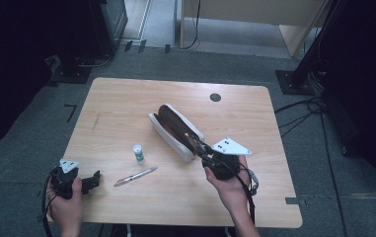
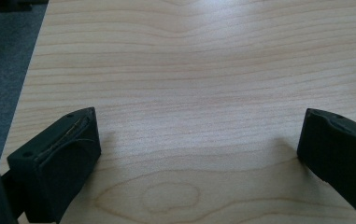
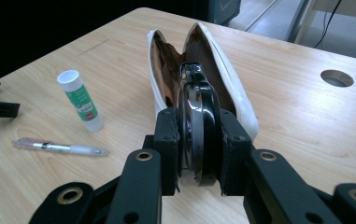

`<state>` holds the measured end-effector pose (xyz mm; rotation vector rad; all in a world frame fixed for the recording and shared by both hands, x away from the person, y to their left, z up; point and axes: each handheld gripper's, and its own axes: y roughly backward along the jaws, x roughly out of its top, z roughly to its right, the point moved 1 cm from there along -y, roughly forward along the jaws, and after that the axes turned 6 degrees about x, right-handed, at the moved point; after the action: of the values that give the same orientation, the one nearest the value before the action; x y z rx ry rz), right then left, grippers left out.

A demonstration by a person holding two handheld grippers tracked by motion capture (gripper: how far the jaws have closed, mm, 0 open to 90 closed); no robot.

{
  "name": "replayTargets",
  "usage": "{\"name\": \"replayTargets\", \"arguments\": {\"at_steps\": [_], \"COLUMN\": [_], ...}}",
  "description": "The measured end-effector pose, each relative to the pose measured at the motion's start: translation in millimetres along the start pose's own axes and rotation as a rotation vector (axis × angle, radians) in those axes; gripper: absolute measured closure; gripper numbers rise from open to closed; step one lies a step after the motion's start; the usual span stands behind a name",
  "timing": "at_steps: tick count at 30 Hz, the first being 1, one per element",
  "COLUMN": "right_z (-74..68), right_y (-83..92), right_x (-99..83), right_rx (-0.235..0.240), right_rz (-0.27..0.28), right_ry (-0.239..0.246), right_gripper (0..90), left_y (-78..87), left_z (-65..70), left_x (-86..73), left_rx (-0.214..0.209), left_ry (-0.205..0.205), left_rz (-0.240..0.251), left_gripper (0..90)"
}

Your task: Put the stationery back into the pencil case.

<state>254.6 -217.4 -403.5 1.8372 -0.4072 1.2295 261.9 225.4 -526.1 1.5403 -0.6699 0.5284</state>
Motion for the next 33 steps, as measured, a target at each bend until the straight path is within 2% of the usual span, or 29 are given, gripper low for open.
{"name": "replayTargets", "arguments": {"at_steps": [7,14,28,29,31,33], "right_z": [8.8,15.7,16.5,16.2,16.3,16.7], "right_y": [-14.3,-29.8,-46.6,-48.0,-50.5,-53.5], "right_x": [11.8,18.3,30.6,30.5,30.5,30.5], "right_rx": [0.023,0.026,0.043,0.040,0.054,0.047], "right_rz": [-0.047,-0.098,-0.113,-0.115,-0.118,-0.126], "right_ry": [0.008,0.020,0.024,0.038,0.036,0.045], "right_gripper": [72.9,72.7,73.5,73.8,73.9,74.0], "left_y": [-0.1,0.0,0.0,0.0,0.0,0.0], "left_z": [0.1,0.1,-0.1,-0.1,-0.1,-0.1], "left_x": [0.0,0.0,0.0,0.0,0.0,0.0], "left_rx": [0.000,0.001,0.001,0.001,0.000,0.001], "left_ry": [0.001,0.001,-0.001,-0.001,-0.001,-0.002], "left_rz": [0.001,0.001,0.000,0.000,0.000,0.000], "left_gripper": [0.0,0.0,0.0,0.0,0.0,0.0]}}
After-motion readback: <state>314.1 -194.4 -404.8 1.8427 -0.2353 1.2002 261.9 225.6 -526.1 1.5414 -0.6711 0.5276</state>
